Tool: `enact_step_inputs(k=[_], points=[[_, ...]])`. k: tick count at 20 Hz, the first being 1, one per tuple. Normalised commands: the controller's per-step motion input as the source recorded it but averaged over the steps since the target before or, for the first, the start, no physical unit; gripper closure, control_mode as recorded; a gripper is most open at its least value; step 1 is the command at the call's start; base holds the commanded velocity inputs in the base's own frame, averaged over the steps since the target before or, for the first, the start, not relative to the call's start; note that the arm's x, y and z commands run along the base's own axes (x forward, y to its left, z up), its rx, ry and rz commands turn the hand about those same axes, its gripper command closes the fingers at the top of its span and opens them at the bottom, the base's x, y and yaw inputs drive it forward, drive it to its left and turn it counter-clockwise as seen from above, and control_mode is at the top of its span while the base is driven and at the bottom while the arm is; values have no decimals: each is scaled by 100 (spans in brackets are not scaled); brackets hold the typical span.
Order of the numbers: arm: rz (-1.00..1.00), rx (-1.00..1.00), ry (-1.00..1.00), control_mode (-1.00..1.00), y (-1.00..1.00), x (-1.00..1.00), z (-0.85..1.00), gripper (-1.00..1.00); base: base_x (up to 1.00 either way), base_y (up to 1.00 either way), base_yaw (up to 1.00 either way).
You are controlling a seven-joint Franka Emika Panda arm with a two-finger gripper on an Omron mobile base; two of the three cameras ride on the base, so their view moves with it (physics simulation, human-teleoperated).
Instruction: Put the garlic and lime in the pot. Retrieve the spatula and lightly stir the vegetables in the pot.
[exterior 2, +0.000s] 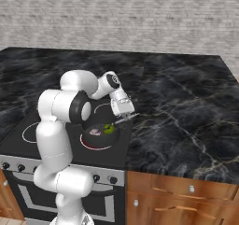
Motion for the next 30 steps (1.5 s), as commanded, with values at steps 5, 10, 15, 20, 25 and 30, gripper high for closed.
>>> enact_step_inputs(k=[5, 10, 15, 20, 25, 30], points=[[3, -2, 4, -100, 15, 16, -6, 100, 0, 0, 0], [0, -3, 4, -100, 15, 43, -17, 100, 0, 0, 0], [0, -2, 0, -100, 3, 79, -2, 100, 0, 0, 0], [1, 0, -3, -100, -6, -8, 19, 100, 0, 0, 0], [10, 1, -8, -100, 1, -32, 40, 100, 0, 0, 0], [18, 0, 0, -100, 16, -1, -2, 100, 0, 0, 0]])
